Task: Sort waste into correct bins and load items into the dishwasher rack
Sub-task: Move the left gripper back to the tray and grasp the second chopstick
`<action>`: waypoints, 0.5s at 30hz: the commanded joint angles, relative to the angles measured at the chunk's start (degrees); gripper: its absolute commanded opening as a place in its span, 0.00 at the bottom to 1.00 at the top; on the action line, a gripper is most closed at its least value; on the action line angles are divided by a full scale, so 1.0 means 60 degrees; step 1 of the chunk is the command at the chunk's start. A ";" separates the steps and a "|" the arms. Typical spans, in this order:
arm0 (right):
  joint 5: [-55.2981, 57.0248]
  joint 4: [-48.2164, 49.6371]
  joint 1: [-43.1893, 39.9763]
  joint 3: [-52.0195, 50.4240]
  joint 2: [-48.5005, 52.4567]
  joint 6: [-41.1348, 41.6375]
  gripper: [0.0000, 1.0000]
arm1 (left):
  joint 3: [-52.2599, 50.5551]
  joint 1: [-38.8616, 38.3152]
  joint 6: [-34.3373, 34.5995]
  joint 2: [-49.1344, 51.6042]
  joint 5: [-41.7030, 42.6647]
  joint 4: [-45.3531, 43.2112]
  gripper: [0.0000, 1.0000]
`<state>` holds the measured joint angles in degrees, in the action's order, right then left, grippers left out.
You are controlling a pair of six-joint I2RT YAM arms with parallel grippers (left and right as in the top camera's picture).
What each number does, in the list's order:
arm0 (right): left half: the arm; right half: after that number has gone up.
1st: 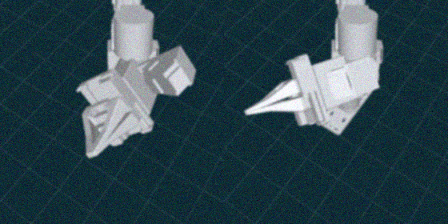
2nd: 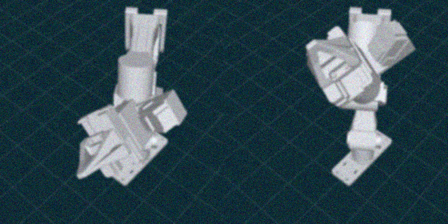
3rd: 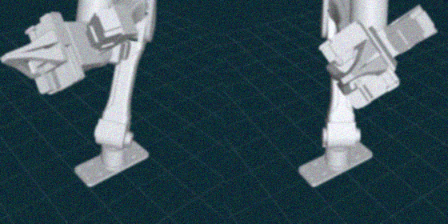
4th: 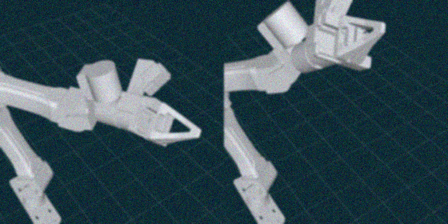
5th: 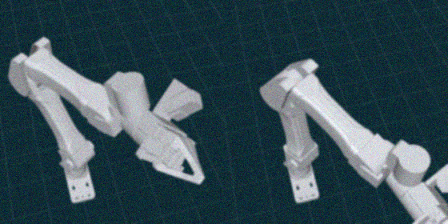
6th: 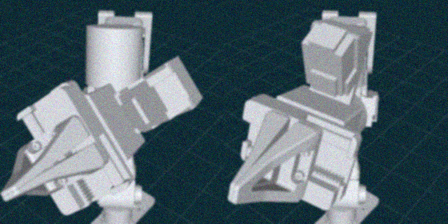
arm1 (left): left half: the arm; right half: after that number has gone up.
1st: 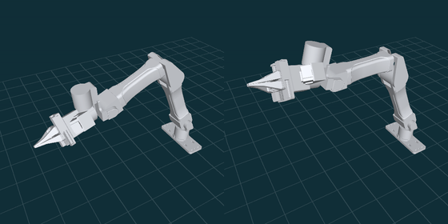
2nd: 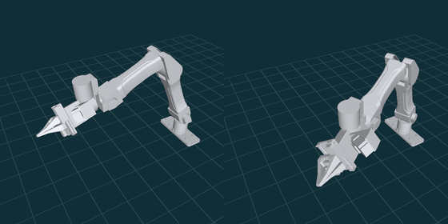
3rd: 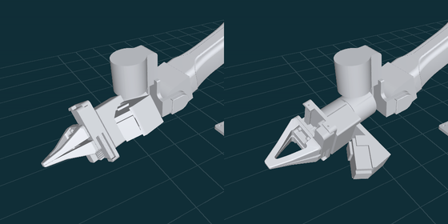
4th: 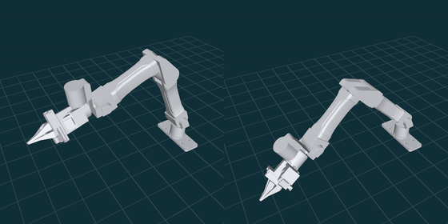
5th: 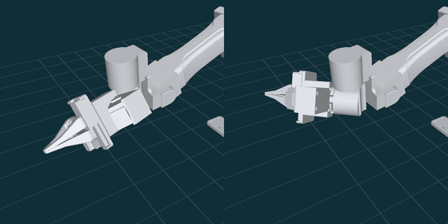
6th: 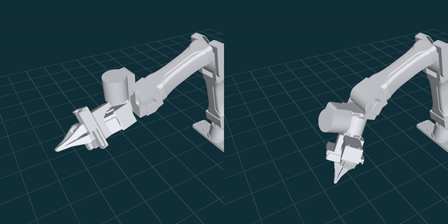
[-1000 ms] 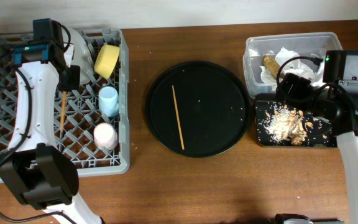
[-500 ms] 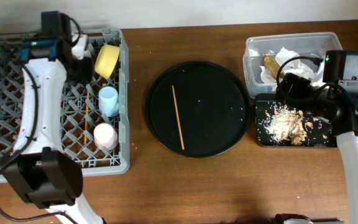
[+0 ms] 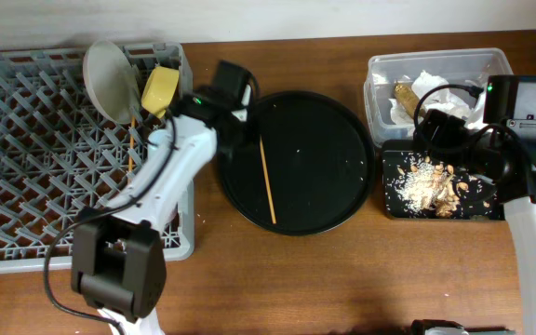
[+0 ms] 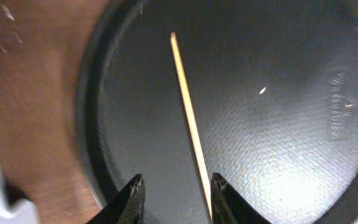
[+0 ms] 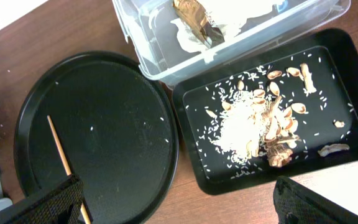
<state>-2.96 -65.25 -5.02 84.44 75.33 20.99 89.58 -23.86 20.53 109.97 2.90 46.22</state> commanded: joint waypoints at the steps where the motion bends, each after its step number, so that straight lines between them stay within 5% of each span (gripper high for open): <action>1: 0.0109 0.0015 -0.0044 0.0084 0.0007 0.0055 0.99 | -0.1614 -0.0608 0.2007 -0.0153 -0.0707 -0.1402 0.34; 15: 0.0109 0.0015 -0.0044 0.0084 0.0007 0.0055 0.98 | -0.2565 -0.1570 0.2947 0.0463 -0.1636 -0.2896 0.29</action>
<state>-2.96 -65.17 -5.02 84.44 75.33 21.04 74.56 -33.12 36.75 110.21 -5.02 29.19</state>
